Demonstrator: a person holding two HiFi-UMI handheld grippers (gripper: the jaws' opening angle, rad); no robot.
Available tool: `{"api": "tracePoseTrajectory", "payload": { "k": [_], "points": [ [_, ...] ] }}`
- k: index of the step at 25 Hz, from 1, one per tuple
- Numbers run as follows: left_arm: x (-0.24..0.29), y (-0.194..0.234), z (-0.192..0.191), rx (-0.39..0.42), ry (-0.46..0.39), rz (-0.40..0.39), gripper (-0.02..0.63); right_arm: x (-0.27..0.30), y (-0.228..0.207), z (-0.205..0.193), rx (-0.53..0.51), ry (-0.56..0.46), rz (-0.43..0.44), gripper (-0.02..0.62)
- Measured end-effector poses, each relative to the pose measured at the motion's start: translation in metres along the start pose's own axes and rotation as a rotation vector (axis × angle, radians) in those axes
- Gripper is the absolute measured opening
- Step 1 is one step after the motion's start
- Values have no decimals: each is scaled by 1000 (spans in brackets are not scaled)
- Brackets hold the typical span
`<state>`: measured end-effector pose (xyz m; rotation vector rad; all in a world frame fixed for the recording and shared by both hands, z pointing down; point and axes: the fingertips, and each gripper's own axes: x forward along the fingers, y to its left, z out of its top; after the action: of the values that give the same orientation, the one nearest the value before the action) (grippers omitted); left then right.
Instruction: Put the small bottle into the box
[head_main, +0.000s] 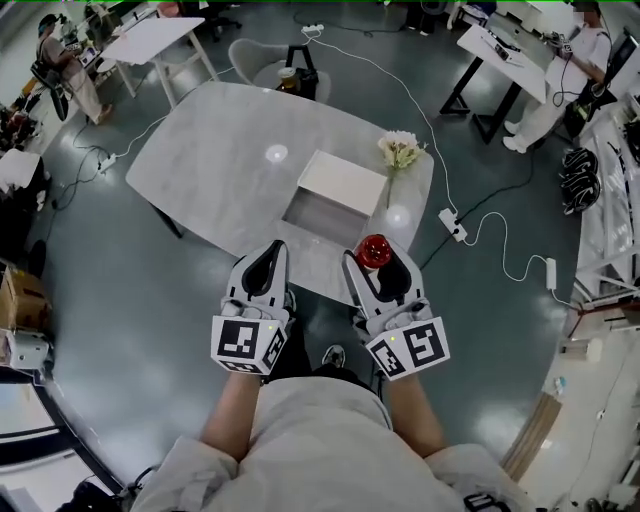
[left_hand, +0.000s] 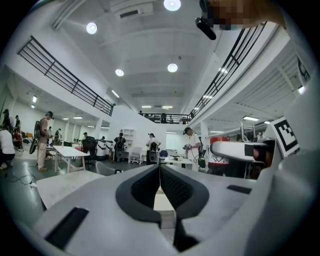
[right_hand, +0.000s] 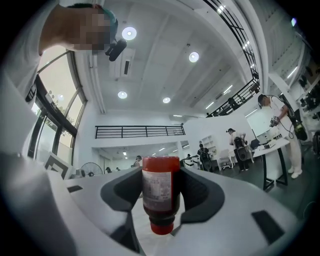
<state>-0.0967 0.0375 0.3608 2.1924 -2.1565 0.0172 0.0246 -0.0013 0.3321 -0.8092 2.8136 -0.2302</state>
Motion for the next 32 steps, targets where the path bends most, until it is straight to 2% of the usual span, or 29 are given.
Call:
{"api": "tracePoseTrajectory", "payload": {
  "k": [7, 13, 16, 32],
  "points": [
    [62, 37, -14, -7, 34, -61, 25, 52, -29, -21, 31, 45, -68, 233],
    [124, 72, -27, -21, 101, -142, 25, 111, -59, -38, 83, 95, -135, 233],
    [151, 87, -46, -42, 149, -175, 25, 135, -77, -56, 115, 131, -168, 235],
    [218, 123, -135, -99, 359, -343, 25, 178, -125, -150, 317, 289, -357, 233]
  ]
}}
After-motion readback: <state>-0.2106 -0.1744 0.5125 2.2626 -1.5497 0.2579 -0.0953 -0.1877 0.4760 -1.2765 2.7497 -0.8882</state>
